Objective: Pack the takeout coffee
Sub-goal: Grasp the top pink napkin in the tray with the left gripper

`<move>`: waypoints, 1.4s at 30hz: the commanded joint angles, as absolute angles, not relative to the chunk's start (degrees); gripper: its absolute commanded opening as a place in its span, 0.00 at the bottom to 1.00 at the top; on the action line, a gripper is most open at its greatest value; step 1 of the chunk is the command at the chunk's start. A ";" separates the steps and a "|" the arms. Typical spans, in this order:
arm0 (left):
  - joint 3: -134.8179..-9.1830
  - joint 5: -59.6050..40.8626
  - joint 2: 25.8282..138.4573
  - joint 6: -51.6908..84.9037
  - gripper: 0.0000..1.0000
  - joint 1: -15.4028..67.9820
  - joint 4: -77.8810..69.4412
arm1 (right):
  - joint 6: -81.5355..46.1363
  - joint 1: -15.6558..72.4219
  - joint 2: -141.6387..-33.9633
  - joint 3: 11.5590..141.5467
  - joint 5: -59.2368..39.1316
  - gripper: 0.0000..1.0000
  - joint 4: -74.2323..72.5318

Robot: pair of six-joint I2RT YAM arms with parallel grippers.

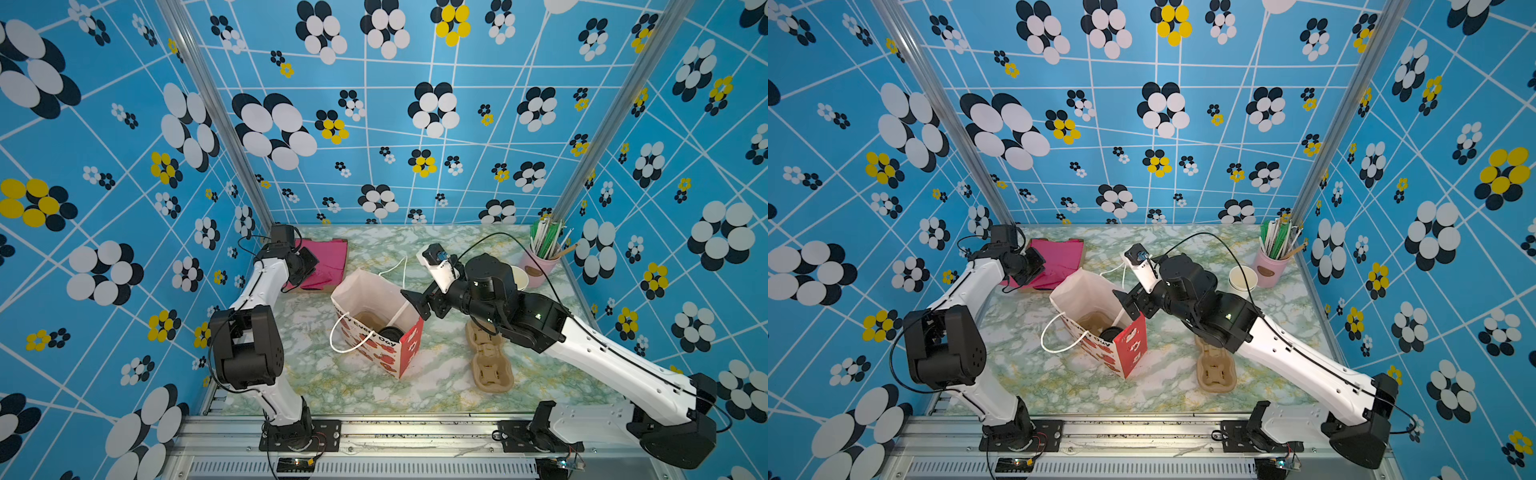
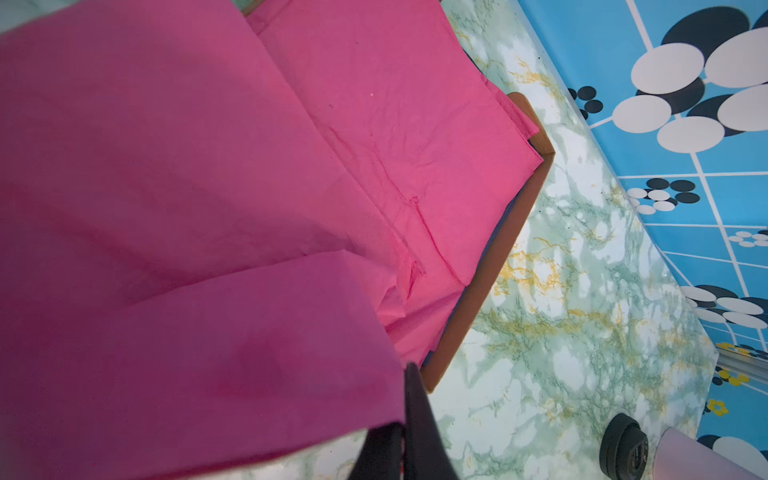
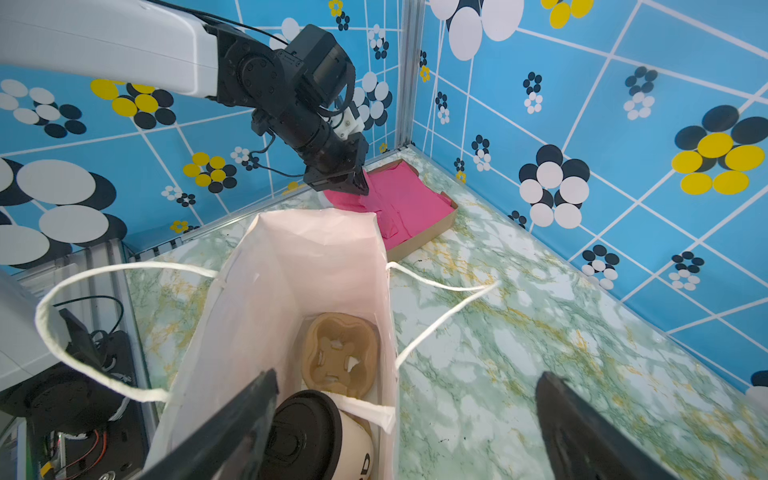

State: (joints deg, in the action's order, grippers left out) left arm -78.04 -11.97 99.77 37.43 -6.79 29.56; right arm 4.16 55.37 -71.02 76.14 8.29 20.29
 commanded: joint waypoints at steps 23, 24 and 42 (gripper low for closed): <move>-94.90 -16.44 98.70 34.44 0.00 -6.05 32.72 | 5.71 54.91 -70.22 74.23 9.68 0.99 19.47; -96.51 -17.02 99.34 34.80 0.00 -6.29 32.83 | 5.80 54.85 -70.22 74.33 9.67 0.99 19.51; -79.25 -14.74 88.57 31.45 0.00 -3.40 30.16 | 5.79 54.62 -71.08 74.26 8.99 0.99 19.80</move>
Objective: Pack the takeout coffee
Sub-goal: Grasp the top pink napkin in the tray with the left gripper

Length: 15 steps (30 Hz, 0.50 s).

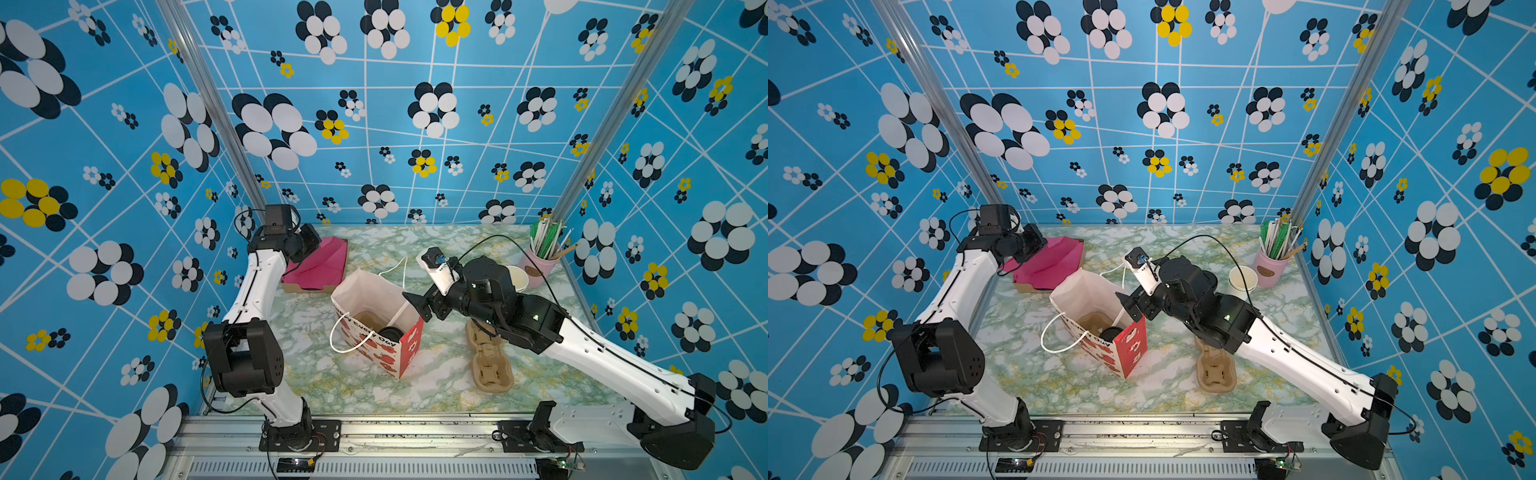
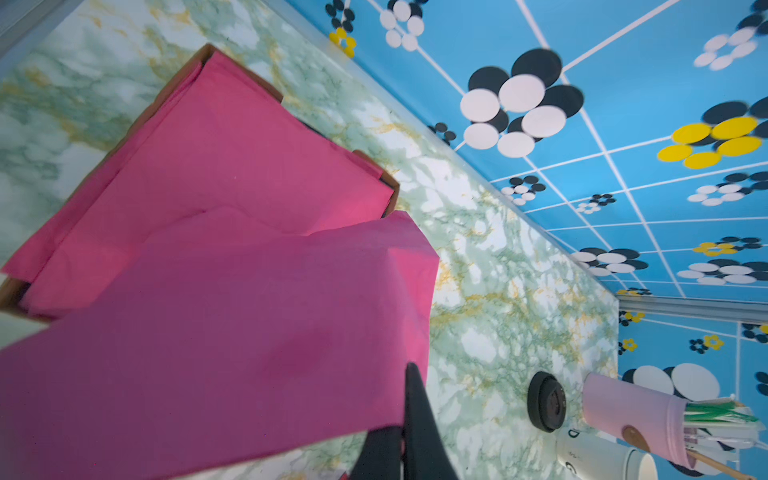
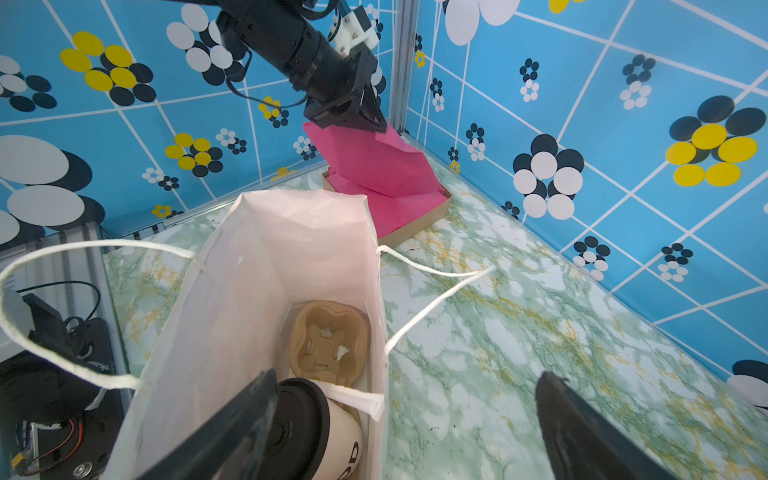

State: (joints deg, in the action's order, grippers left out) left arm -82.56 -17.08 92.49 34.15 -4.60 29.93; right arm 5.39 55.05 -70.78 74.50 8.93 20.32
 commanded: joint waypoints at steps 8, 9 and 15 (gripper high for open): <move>-72.34 -12.91 84.96 31.06 0.00 -0.24 31.75 | 5.55 54.69 -71.55 74.71 8.50 0.99 20.14; -72.58 -12.45 85.29 30.82 0.00 -0.01 32.54 | 5.57 54.71 -71.54 74.70 8.43 0.99 20.27; -76.92 -11.46 90.84 28.77 0.00 0.18 35.47 | 5.57 54.73 -71.59 74.53 8.28 0.99 20.54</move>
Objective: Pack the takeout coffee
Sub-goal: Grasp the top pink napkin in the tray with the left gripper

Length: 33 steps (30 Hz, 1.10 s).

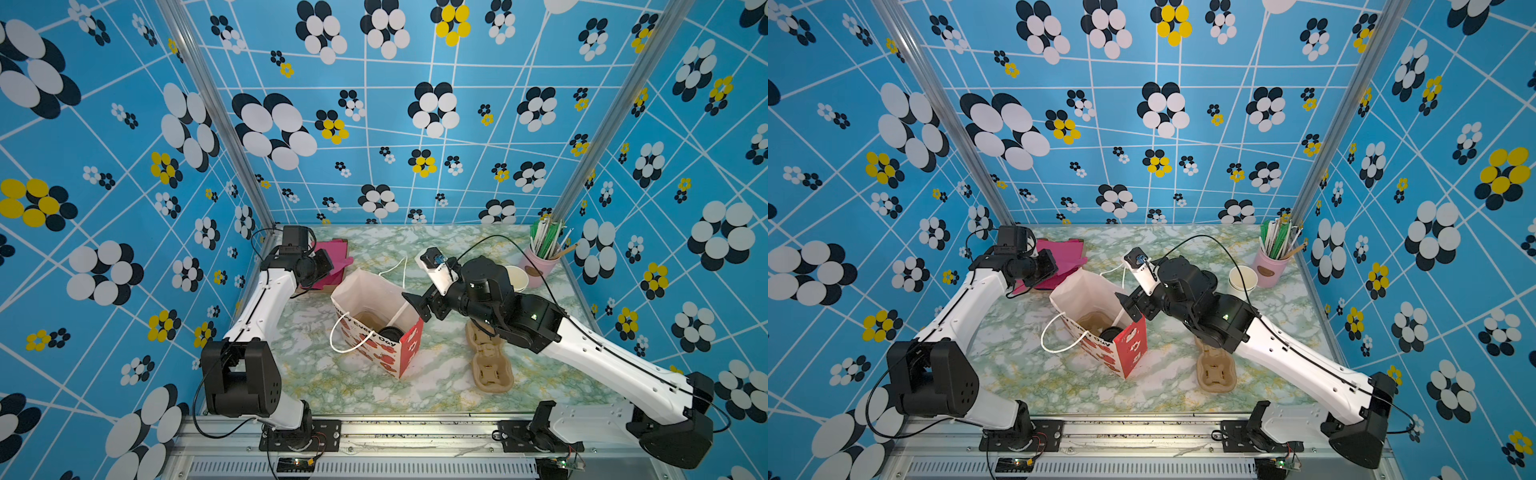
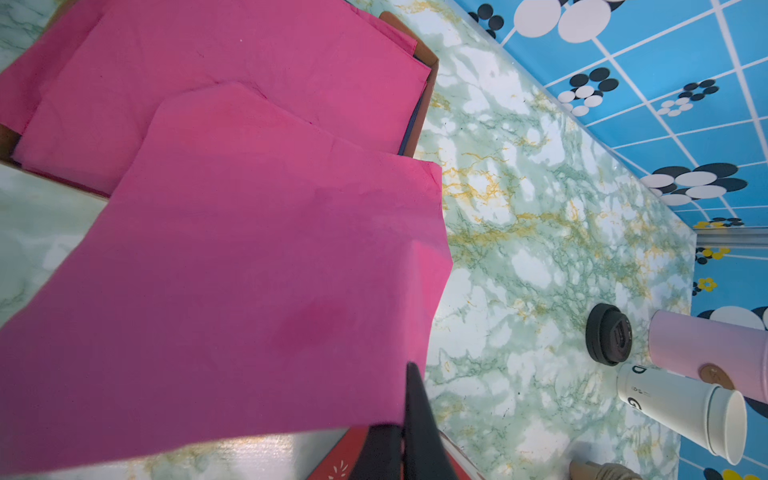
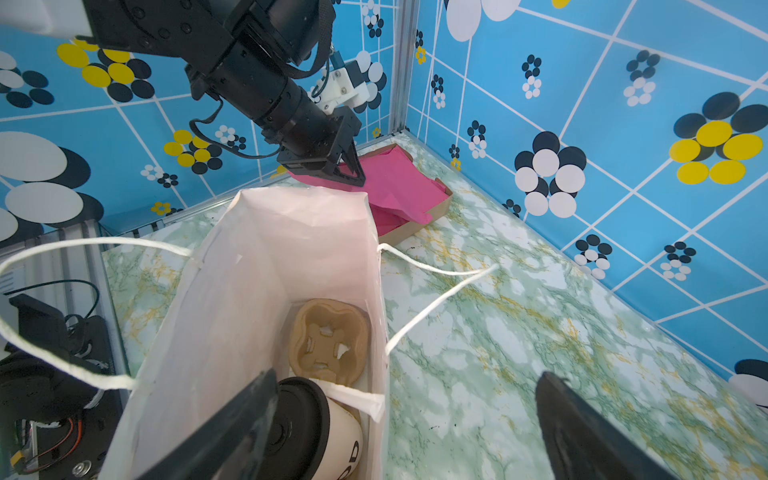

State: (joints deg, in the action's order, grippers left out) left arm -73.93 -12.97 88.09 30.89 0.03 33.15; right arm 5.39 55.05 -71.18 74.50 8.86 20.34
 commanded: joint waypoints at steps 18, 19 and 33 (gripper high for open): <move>-102.94 -11.21 114.06 24.64 0.01 0.40 42.35 | 7.29 54.60 -73.99 75.98 9.39 0.99 22.38; -104.53 -10.93 115.30 24.33 0.01 0.41 42.93 | 7.39 54.56 -74.23 76.26 9.45 0.99 22.65; -118.38 -15.35 126.02 25.87 0.37 -0.61 46.57 | 7.75 54.56 -73.92 77.31 10.77 0.99 24.20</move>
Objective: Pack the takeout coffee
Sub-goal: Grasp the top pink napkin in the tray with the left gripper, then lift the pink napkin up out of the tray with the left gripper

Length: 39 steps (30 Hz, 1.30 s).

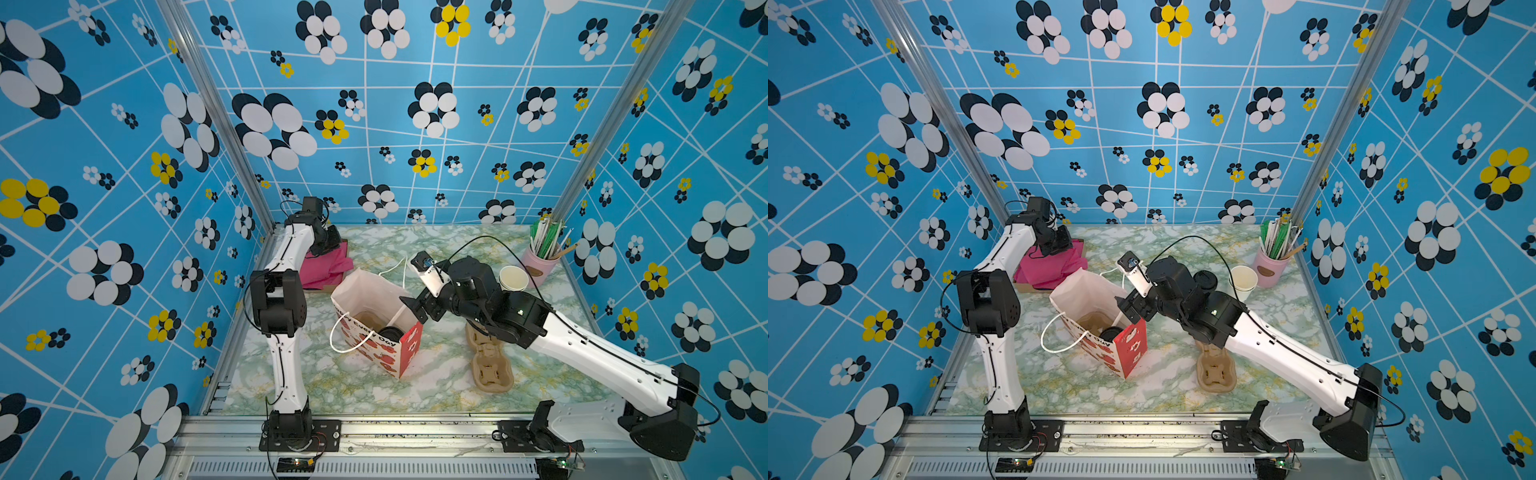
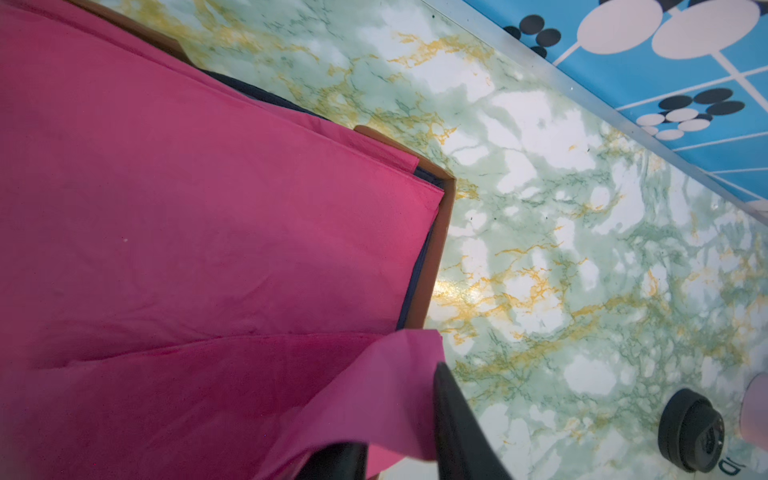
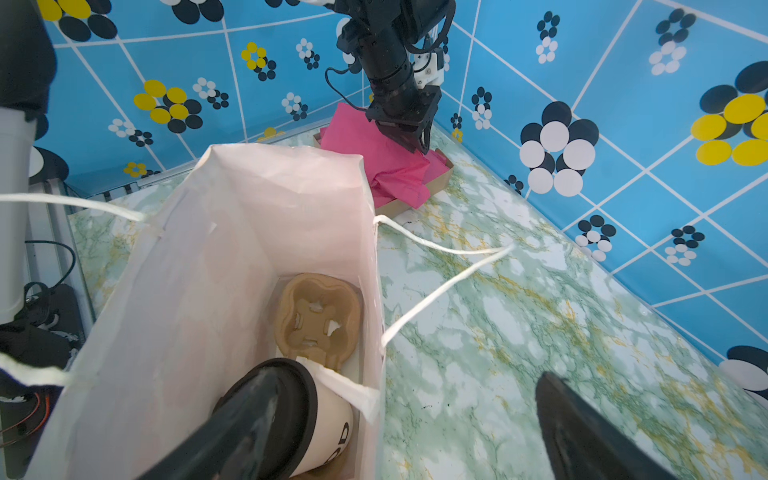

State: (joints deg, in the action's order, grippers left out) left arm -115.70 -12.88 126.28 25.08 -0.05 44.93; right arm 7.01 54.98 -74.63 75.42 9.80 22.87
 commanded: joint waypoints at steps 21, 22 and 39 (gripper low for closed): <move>-71.94 -20.43 91.18 51.94 0.96 -5.45 17.85 | 7.25 54.49 -72.51 74.33 10.09 0.99 22.26; -69.05 -20.74 90.19 55.00 0.97 -5.39 15.41 | 7.21 54.45 -72.51 74.21 10.04 0.99 22.22; -60.24 -16.84 95.13 74.20 0.92 -7.09 3.45 | 7.09 54.40 -69.30 71.32 10.94 0.99 21.80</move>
